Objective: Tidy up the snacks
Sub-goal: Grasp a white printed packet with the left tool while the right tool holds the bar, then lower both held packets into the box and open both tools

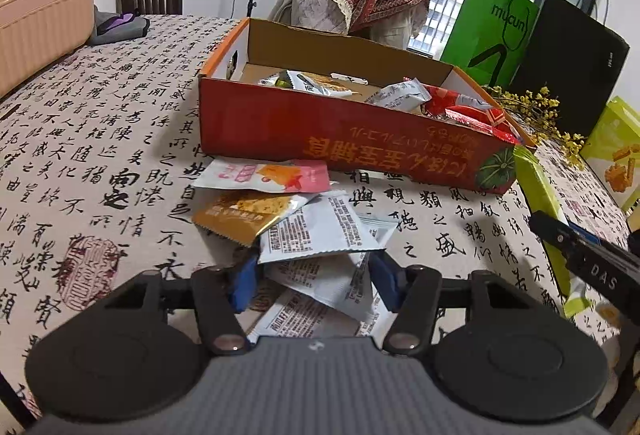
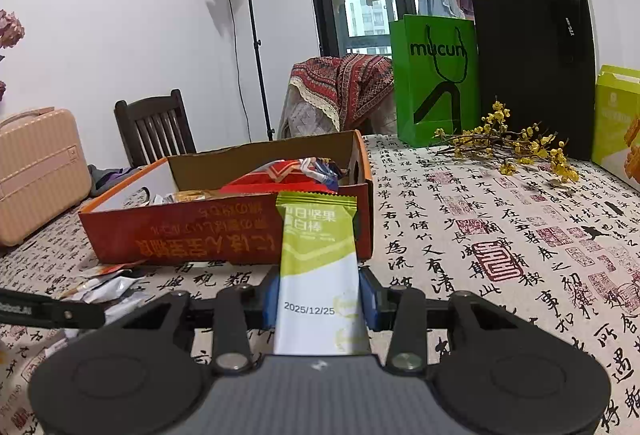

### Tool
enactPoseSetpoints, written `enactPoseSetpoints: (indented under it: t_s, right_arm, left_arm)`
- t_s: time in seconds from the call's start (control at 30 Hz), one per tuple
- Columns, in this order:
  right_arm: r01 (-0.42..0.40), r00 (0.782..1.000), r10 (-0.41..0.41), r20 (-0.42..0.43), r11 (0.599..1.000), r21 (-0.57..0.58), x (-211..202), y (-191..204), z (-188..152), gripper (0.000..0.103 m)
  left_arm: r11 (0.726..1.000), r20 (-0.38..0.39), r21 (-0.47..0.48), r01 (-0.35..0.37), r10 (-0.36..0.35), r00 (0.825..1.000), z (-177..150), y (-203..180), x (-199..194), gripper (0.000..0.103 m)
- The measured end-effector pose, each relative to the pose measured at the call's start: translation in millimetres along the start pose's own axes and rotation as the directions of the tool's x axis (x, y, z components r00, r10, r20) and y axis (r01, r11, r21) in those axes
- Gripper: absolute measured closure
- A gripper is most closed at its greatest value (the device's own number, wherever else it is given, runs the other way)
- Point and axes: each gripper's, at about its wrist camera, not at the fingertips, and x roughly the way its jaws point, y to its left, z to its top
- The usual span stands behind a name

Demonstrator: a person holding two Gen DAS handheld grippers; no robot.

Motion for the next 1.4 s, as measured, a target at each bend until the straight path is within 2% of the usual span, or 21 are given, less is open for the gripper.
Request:
enactPoseSetpoints:
  t_s: [0.2,0.3,0.4,0.57,0.63,0.7,0.8,0.93,0.97,1.0,1.07,1.13,1.17,1.2,1.4]
  right_arm:
    - [0.005,1.0,-0.005,-0.008,1.0,-0.004,1.9,0.3,0.3,0.064]
    - [0.009,1.0,-0.009,-0.013,1.0,-0.005,3.2,0.4,0.5,0.064]
    - [0.015,1.0,-0.015,-0.015,1.0,-0.007,3.5,0.9,0.2,0.064]
    - [0.021,1.0,-0.021,-0.02,1.0,-0.008,3.9,0.8,-0.3,0.064]
    - [0.017,1.0,-0.017,-0.016,1.0,-0.008,3.1,0.8,-0.6,0.067]
    - [0.015,1.0,-0.016,-0.013,1.0,-0.014,2.4,1.6,-0.9,0.068]
    - [0.013,1.0,-0.014,-0.018,1.0,-0.017,3.7,2.0,0.1,0.068]
    - [0.015,0.999,-0.016,-0.051,1.0,-0.021,9.2,3.6,0.6,0.066]
    - [0.008,0.997,-0.011,-0.075,0.999,-0.033,11.7,5.3,-0.1,0.06]
    - [0.002,0.996,-0.006,-0.094,0.999,-0.047,13.3,7.5,-1.0,0.049]
    - [0.01,0.995,-0.019,-0.103,0.996,-0.084,14.3,13.4,-1.7,0.042]
    - [0.021,0.989,-0.038,-0.145,0.993,-0.118,21.2,18.9,-3.1,0.043]
    - [0.021,0.985,-0.041,-0.167,0.992,-0.122,24.9,19.8,-3.5,0.047]
    - [0.019,0.982,-0.041,-0.186,0.993,-0.119,28.1,19.1,-3.7,0.062]
    - [0.013,0.987,-0.027,-0.161,0.996,-0.085,19.6,11.9,-5.3,0.065]
  left_arm:
    - [0.999,0.011,0.033,0.015,-0.015,1.0,-7.8,6.5,-8.0,0.041]
    - [0.999,0.011,0.045,0.017,-0.017,1.0,-8.3,4.2,-8.1,0.034]
    - [0.997,0.015,0.069,0.022,-0.023,1.0,-7.8,-0.8,-4.9,0.033]
    - [0.996,-0.002,0.094,-0.005,0.005,1.0,-7.1,-7.1,11.1,0.032]
    - [0.995,0.012,0.1,-0.011,0.01,1.0,-8.4,-8.1,12.5,0.032]
    - [0.995,0.019,0.097,-0.004,0.002,1.0,-8.9,-7.2,12.7,0.036]
    - [0.996,0.024,0.089,0.021,-0.023,0.999,-8.8,-3.7,10.8,0.05]
    - [0.995,0.035,0.095,0.032,-0.036,0.999,-8.3,-3.0,6.3,0.054]
    - [0.995,0.038,0.096,0.037,-0.041,0.998,-8.1,-3.0,4.4,0.055]
    - [0.994,0.042,0.1,0.046,-0.05,0.998,-7.6,-3.3,2.0,0.057]
    - [0.992,0.056,0.109,0.056,-0.063,0.996,-6.7,-4.4,-3.4,0.057]
    - [0.991,0.07,0.115,0.068,-0.077,0.995,-5.6,-5.8,-8.8,0.057]
    - [0.99,0.076,0.118,0.076,-0.085,0.994,-5.3,-6.5,-11.3,0.057]
    - [0.989,0.08,0.121,0.081,-0.091,0.993,-5.3,-7.3,-13.7,0.057]
    - [0.985,0.109,0.133,0.111,-0.125,0.986,-4.6,-8.2,-26.7,0.057]
